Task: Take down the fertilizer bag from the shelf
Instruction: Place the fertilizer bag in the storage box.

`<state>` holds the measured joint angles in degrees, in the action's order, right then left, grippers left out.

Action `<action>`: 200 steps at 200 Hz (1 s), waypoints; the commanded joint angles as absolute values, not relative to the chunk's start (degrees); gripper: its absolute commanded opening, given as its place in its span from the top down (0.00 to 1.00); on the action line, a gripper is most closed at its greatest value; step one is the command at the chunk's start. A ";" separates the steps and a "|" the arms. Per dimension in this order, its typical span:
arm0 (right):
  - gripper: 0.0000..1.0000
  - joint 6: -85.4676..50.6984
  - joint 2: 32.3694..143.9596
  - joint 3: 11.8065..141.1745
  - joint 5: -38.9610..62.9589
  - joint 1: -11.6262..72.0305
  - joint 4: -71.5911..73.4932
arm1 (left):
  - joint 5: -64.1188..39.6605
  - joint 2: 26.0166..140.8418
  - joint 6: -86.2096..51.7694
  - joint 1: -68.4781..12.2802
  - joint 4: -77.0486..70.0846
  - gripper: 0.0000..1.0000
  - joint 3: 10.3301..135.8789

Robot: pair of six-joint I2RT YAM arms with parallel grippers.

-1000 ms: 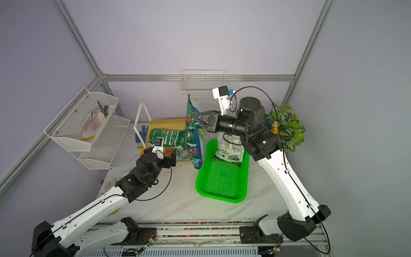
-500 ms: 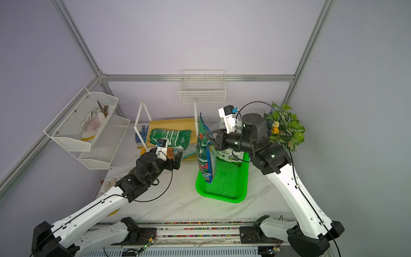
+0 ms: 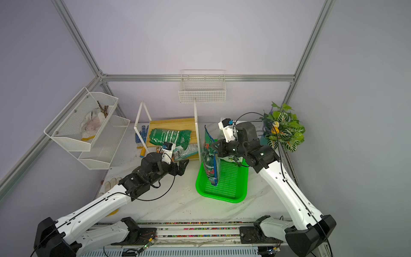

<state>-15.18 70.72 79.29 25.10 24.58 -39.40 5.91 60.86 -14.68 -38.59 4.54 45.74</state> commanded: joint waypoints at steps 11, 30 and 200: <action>1.00 -10.43 70.92 78.88 26.24 21.36 -30.68 | 5.12 59.50 -16.17 -38.41 6.00 0.00 47.81; 1.00 -9.69 72.36 77.77 25.98 19.50 -30.50 | 5.31 59.76 -16.16 -38.41 5.97 0.00 48.21; 1.00 -8.79 83.74 77.93 -12.71 14.82 -30.70 | 6.06 59.59 -17.27 -38.41 6.40 0.00 47.46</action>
